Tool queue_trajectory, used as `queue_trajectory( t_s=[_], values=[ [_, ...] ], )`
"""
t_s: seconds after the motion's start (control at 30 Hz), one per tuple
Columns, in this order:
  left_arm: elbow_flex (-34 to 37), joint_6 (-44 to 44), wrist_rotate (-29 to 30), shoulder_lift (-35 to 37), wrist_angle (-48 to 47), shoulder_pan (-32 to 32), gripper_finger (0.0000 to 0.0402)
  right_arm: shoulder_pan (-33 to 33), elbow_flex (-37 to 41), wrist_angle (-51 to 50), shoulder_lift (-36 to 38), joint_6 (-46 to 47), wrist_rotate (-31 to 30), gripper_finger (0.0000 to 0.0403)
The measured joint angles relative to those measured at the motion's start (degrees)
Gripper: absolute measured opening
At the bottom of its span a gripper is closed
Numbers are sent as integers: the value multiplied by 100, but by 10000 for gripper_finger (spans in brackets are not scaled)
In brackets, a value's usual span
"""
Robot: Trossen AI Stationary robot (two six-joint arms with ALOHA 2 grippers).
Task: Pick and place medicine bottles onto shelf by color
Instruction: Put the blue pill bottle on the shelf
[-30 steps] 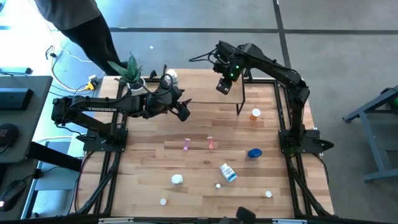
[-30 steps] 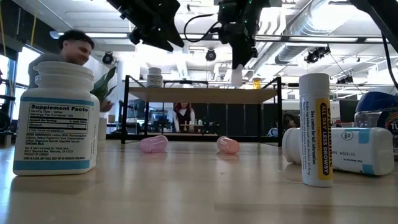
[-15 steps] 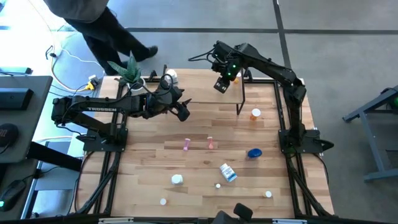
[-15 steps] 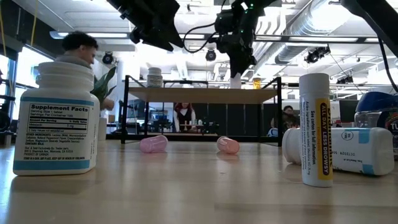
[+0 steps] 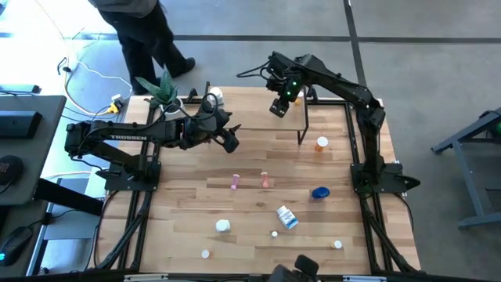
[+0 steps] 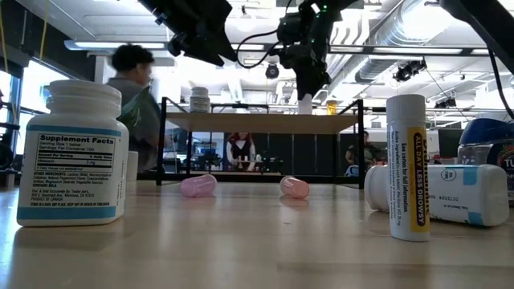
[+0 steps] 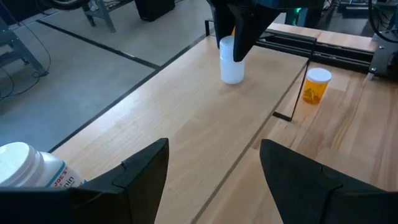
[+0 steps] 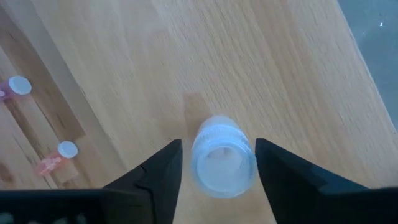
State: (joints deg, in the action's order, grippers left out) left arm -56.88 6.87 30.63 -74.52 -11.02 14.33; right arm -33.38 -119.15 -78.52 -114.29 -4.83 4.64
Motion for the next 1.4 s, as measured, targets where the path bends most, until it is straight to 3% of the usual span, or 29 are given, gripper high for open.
queue_trajectory(
  t_s=[0.77,1.0,1.4],
  values=[
    [0,-3,0,37,-212,-59,243,-123,0,-54,758,-162,80,211],
    [-225,334,-3,109,-1198,-252,243,-30,0,-282,1077,-161,772,211],
    [-251,650,-202,111,-2239,-600,243,450,0,-830,1294,4,799,211]
  ],
)
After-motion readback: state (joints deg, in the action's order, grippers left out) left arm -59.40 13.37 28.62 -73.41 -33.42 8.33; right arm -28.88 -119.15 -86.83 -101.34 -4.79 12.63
